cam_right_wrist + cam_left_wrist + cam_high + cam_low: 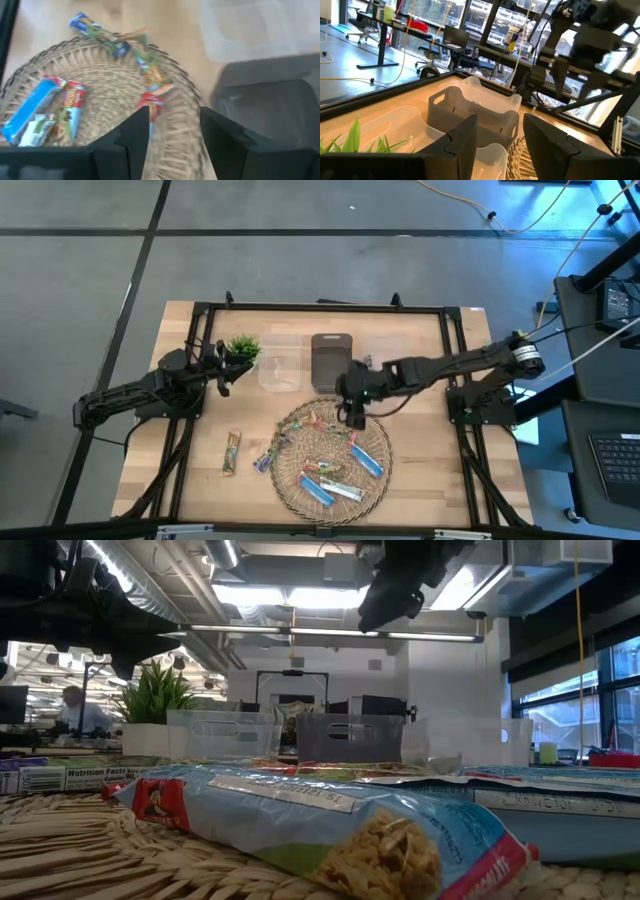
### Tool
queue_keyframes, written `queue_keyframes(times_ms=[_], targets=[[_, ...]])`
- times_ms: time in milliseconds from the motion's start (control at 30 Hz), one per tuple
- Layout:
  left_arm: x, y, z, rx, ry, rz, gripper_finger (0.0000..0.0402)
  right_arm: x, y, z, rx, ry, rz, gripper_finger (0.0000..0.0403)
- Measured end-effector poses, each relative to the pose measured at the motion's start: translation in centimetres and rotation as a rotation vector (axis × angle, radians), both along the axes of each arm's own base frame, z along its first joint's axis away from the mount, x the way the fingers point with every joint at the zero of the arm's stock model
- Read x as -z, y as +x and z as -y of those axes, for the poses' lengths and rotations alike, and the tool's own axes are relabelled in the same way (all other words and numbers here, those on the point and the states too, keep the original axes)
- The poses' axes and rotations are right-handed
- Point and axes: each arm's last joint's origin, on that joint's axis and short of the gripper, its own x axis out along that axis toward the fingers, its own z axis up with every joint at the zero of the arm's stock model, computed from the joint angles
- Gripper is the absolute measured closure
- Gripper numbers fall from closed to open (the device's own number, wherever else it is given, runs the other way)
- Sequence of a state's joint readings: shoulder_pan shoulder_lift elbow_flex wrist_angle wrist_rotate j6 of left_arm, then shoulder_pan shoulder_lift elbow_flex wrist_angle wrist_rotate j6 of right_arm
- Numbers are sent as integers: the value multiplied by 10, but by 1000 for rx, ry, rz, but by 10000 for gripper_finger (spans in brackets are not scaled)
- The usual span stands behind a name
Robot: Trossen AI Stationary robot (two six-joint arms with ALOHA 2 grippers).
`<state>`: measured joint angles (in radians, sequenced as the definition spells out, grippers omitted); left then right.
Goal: Pick and place Granola Bars by type
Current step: Put the red granola bar into the black bin
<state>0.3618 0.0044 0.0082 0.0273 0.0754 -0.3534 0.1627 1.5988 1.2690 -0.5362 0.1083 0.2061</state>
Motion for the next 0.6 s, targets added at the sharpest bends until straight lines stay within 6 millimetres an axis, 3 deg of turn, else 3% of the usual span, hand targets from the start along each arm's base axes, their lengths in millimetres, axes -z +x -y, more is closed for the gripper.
queue_keyframes(times_ms=[267, 433, 600], targets=[[0, 0, 0, 0, 0, 0, 249, 34, 19, -27, -39, 16, -30, 225], [0, 0, 0, 0, 0, 0, 252, 49, 26, -30, -6, 35, -61, 218], [0, 0, 0, 0, 0, 0, 249, 68, 31, -31, 37, 53, -119, 181]])
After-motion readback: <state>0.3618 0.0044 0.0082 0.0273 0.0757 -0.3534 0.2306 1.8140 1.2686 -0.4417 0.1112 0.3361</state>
